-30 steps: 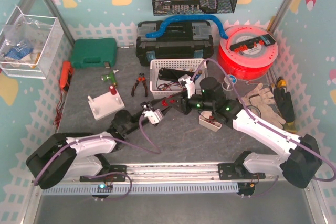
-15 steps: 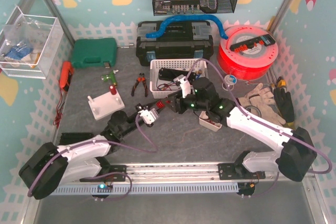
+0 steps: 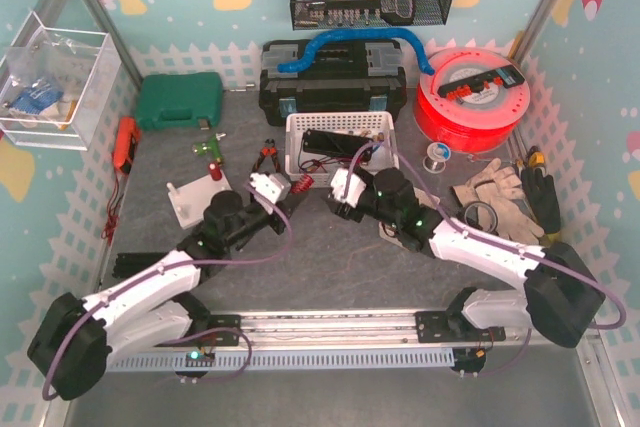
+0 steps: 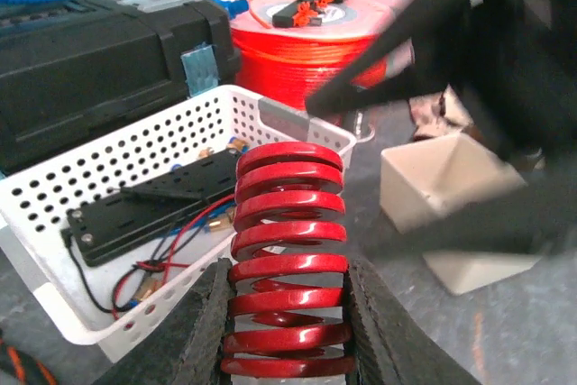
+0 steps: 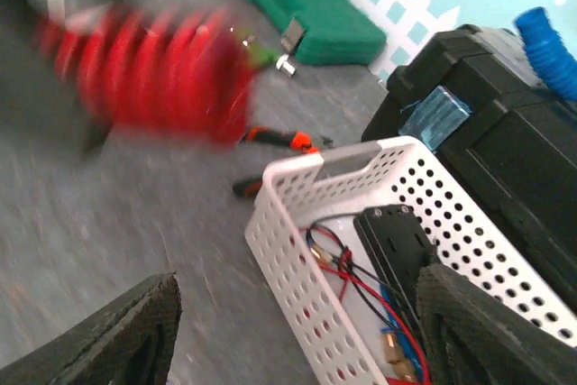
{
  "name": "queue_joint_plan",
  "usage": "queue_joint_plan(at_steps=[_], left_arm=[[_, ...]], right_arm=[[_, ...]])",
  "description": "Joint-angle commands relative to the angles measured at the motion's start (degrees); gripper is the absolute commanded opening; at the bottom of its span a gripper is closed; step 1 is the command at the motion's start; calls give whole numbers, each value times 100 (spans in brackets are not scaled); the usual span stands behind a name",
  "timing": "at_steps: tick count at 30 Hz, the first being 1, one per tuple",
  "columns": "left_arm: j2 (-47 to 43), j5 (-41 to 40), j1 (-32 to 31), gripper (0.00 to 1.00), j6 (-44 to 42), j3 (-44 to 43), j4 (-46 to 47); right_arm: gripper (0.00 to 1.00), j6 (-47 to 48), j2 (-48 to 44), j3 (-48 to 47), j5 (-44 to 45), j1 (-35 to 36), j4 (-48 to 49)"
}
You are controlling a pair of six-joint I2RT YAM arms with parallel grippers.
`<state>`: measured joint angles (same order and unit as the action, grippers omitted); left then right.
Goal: Install the large spring
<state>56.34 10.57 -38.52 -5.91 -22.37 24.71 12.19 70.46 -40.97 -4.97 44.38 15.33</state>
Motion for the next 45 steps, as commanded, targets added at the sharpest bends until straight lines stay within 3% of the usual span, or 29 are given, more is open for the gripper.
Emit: queue_joint_plan(at_steps=[1, 4, 10, 24, 27, 30, 34, 36, 42, 45], left_arm=[[-235, 381, 148, 0, 1460, -719, -1369], [-252, 590, 251, 0, 1734, -1019, -2130], [-111, 948, 349, 0, 2091, -1367, -2940], [435, 1319, 362, 0, 2165, -1911, -3509], [489, 1352, 363, 0, 2143, -2005, -3617], [527, 1342, 363, 0, 2099, -2128, -3802], [466, 1241, 398, 0, 2142, -2237, -3861], [440, 1198, 443, 0, 2187, -2317, -3856], [408, 1066, 742, 2, 2327, -2584, -3769], [208, 795, 802, 25, 2511, -2518, -3454]], right_arm=[[73, 2864, 170, 662, 209, 215, 1591], [73, 3752, 295, 888, 244, 299, 2159], [73, 4422, 673, 1056, 465, 350, 3560], [73, 5412, 1252, 743, 153, 738, 3560], [69, 5509, 1378, 750, 215, 790, 3727], [58, 5581, 1420, 817, 164, 791, 3731], [18, 5362, 1346, 938, -145, 799, 3720], [3, 4986, 1272, 969, -416, 824, 3592], [0, 3697, 1331, 961, -954, 949, 3518], [0, 2375, 1319, 928, -1016, 983, 3828]])
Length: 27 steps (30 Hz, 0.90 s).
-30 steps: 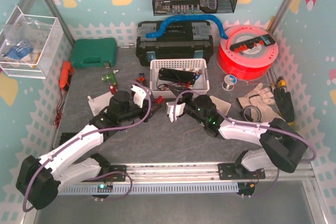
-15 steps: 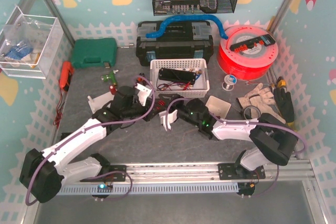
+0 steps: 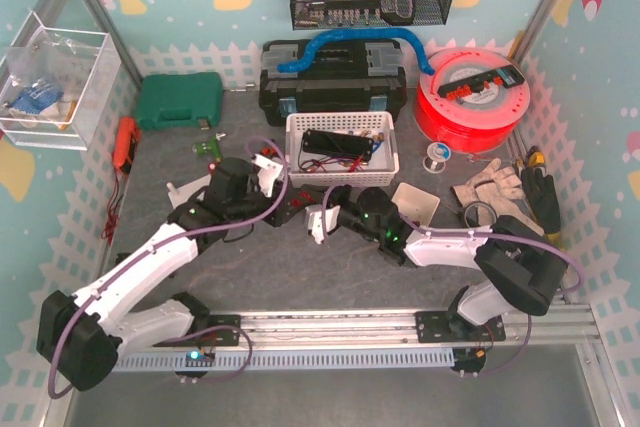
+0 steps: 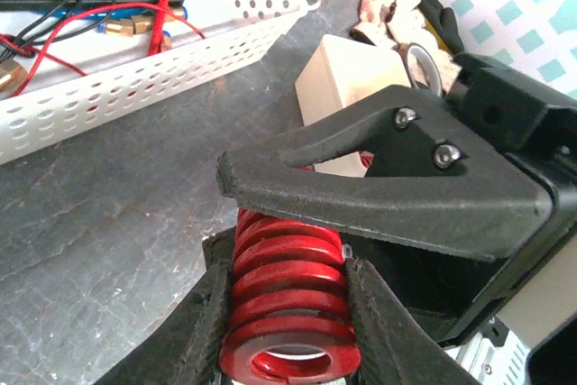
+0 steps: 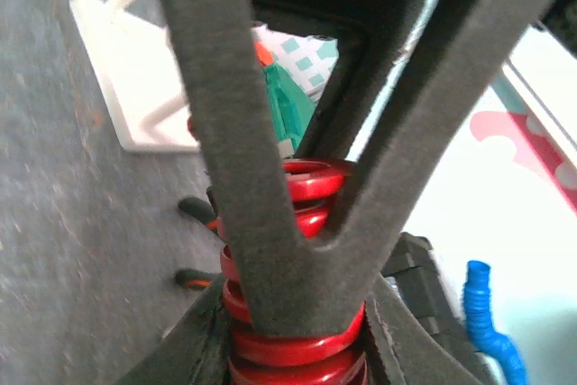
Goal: Install the large spring
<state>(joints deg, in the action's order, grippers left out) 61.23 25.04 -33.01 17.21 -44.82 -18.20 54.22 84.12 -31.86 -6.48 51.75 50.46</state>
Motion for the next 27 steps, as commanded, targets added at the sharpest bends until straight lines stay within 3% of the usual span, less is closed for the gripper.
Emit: queue_joint_plan(at_steps=[1, 3, 7, 14, 21, 27], left_arm=[[-391, -835, 252, 32, 256, -214, 983], [-687, -1381, 260, 47, 379, -3, 1258], [-1224, -1643, 263, 56, 164, 438, 1929], [-1122, -1445, 200, 58, -86, 756, 2163], [-588, -1364, -389, 62, -425, 593, 2030], [-241, -1423, -456, 60, -269, 351, 1703]], right_arm=[[0, -2463, -61, -61, -722, 248, 345], [0, -3535, -93, -221, -419, 248, 82], [0, -5186, -204, -102, -189, 248, 34], [0, -6933, -163, -13, 157, 241, 212], [0, -6991, -42, 25, 300, 244, 526], [0, -6802, -181, 194, 433, 248, 829]])
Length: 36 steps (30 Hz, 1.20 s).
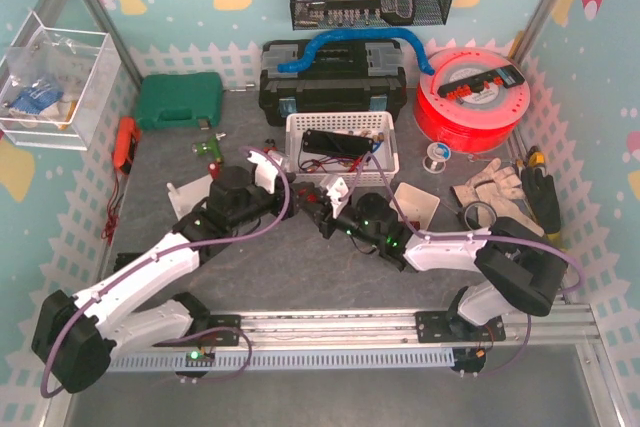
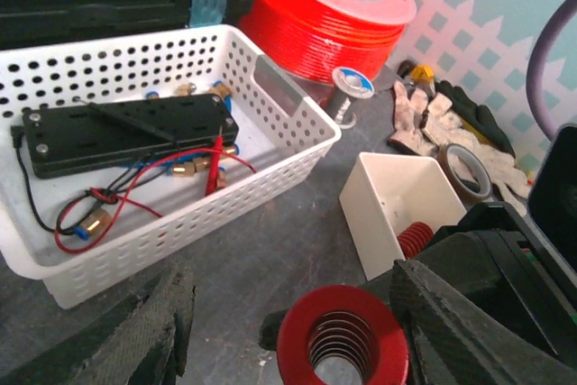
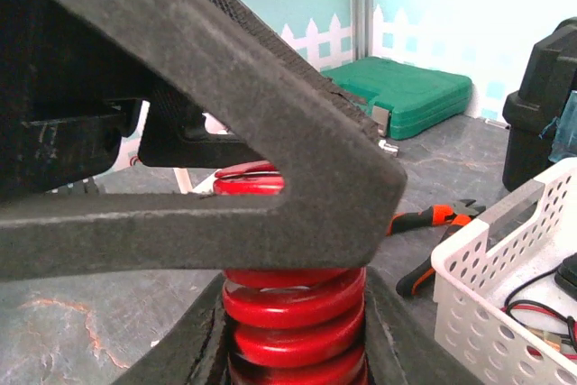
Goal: Install the large spring
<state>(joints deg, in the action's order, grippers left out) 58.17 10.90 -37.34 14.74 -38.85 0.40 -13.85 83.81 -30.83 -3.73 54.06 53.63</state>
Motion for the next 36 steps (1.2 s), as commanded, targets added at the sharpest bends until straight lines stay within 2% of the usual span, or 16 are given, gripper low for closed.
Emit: queue_joint_plan(at_steps=[1, 5, 8, 9, 10, 13, 15, 22, 30, 36], left_arm=[[85, 64, -19, 58, -12, -253, -159], [77, 456, -27, 48, 19, -313, -121], [44, 739, -27, 29, 20, -349, -110], [34, 775, -27, 26, 24, -351, -124], [22, 760, -27, 27, 39, -345, -159], [80, 565, -28, 40, 129, -410, -430], [150, 473, -27, 43, 206, -483, -639], [265, 626, -28, 48, 551, -597, -663], [373, 1028, -19, 48, 721, -624, -624], [420, 1046, -21, 48, 741, -598, -614]], right_arm=[[0, 57, -161, 113, 134, 17, 522], [0, 238, -164, 235, 65, 17, 638], [0, 276, -171, 266, 107, 17, 624], [0, 269, -179, 265, 150, 17, 617], [0, 276, -181, 269, 156, 10, 617], [0, 294, -233, 298, 166, 16, 623], [0, 313, -297, 365, 262, 17, 635], [0, 619, -497, 515, 326, 7, 779], [0, 681, -551, 528, 427, 8, 781], [0, 664, -542, 528, 373, 9, 781]])
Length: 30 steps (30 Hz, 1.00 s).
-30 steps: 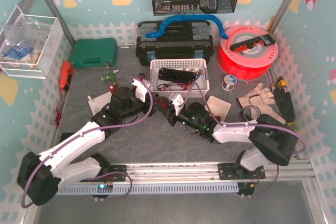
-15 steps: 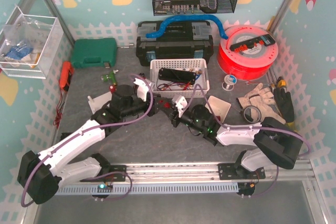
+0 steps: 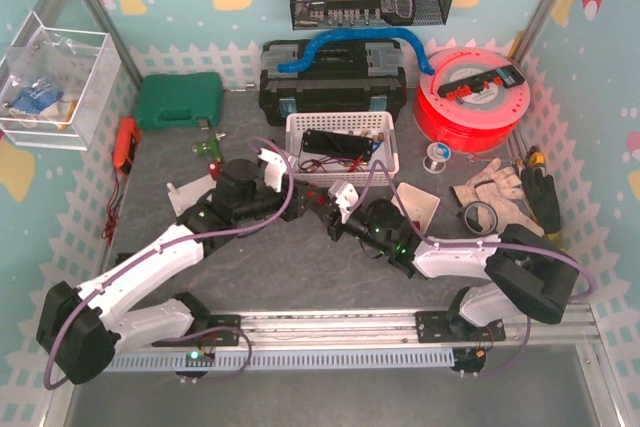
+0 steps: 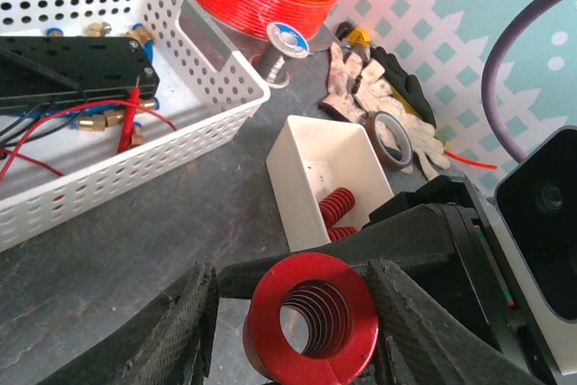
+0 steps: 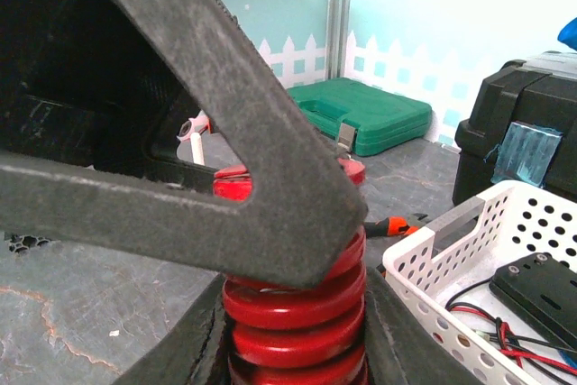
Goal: Install the large spring
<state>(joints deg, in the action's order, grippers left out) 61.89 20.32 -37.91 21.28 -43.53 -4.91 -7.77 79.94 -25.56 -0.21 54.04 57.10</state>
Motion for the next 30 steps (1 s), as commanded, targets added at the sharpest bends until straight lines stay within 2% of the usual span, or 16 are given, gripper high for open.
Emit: queue_joint_plan(at_steps=[1, 4, 8, 9, 14, 16, 17, 21, 24, 27, 30], left_arm=[[51, 97, 38, 47, 94, -130, -81], [60, 147, 38, 38, 78, -147, -75], [-21, 203, 38, 6, 6, -132, -72], [-78, 152, 34, 0, -7, -116, -62], [-311, -349, 87, 0, -92, -90, -65], [-377, -705, 163, 0, -113, -138, -106], [-405, -915, 209, 0, -134, -169, -127], [-519, -2041, 438, 0, -219, -204, -171], [-530, -3777, 638, 0, 155, -112, -252], [-497, -4372, 1039, 0, 690, 82, -255], [-433, -4801, 1363, 0, 1023, 200, -259]], right_arm=[[0, 63, -150, 5, 10, 10, 433], [0, 93, -149, 6, 14, 10, 421], [0, 113, -146, -43, 78, 10, 332], [2, 96, -137, -68, 119, 10, 254], [46, -119, -132, -409, 605, 10, -703], [65, -213, -182, -691, 768, 10, -1477], [70, -250, -235, -933, 858, 10, -1974], [79, -177, -676, -1317, 1105, -3, -3311], [98, 71, -1292, -1217, 1060, -14, -3565], [99, 324, -1783, -952, 1249, -27, -3443], [99, 116, -1904, -748, 1934, -62, -3364]])
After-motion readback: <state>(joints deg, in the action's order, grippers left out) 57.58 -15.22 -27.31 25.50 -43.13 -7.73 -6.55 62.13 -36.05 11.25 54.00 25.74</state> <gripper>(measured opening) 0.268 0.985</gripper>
